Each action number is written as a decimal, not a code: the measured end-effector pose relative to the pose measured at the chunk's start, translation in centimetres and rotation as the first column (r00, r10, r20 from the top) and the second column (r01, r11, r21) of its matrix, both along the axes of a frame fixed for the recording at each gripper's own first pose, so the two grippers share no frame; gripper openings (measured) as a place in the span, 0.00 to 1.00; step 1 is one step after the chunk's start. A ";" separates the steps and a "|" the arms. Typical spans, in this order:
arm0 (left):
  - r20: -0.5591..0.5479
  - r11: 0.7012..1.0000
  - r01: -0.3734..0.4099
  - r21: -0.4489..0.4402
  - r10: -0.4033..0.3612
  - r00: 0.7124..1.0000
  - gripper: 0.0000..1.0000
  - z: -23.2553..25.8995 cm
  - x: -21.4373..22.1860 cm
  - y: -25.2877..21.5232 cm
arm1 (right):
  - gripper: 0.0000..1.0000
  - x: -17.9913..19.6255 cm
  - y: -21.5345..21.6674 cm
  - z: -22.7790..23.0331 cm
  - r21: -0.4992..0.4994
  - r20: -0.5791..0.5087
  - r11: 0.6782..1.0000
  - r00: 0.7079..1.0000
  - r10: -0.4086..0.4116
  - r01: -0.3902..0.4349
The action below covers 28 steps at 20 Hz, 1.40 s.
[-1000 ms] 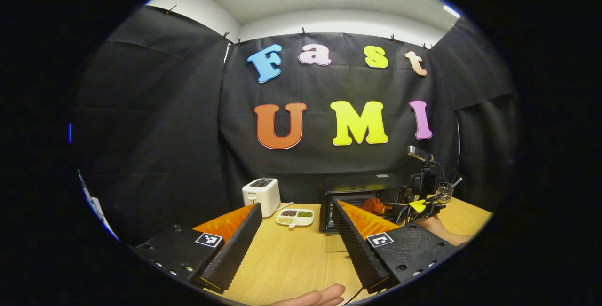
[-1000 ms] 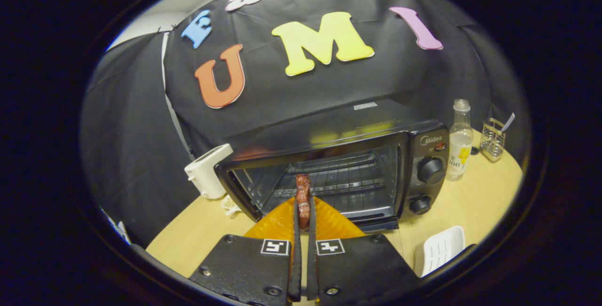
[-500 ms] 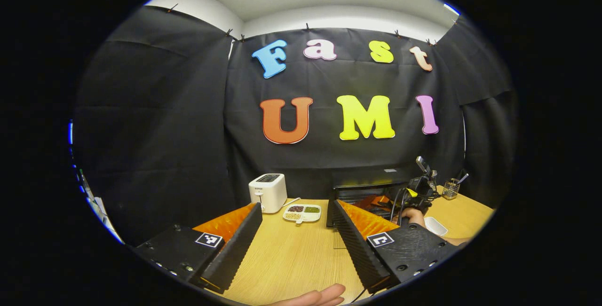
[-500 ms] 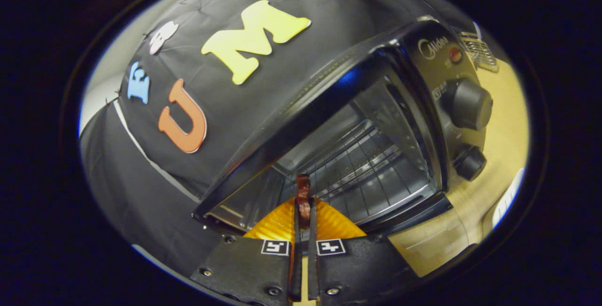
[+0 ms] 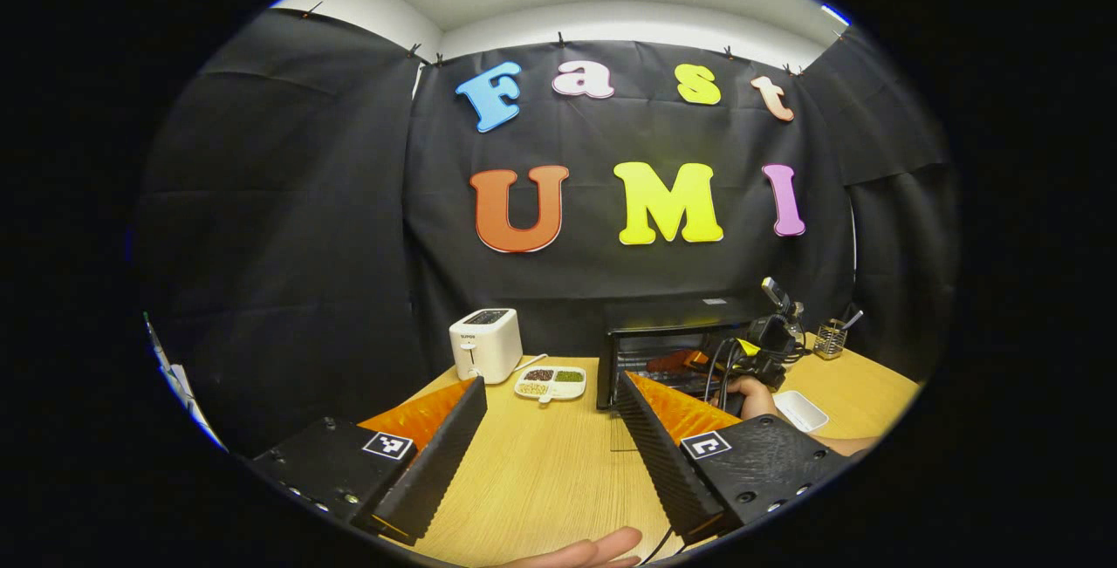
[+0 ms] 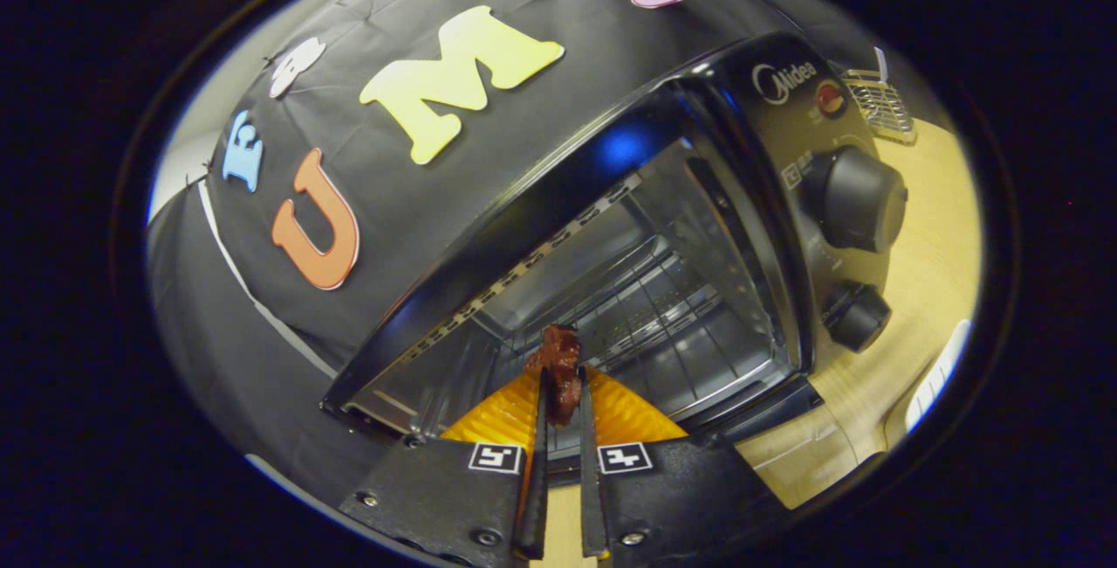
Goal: Open the electric oven with the left hand, put the food in, and close the electric oven.
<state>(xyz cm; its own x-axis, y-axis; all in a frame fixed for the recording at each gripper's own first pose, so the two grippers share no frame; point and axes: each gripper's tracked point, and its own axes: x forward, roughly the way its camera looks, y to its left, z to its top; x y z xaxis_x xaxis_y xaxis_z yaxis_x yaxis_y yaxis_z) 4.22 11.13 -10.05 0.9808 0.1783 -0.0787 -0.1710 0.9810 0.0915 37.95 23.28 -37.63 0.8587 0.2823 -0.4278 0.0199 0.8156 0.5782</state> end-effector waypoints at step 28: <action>-0.045 0.976 0.172 -0.131 -0.179 0.983 0.94 -4.4 3.7 -6.6 | 1.00 -20.3 -10.2 19.8 -0.341 0.360 0.940 0.925 0.120 0.011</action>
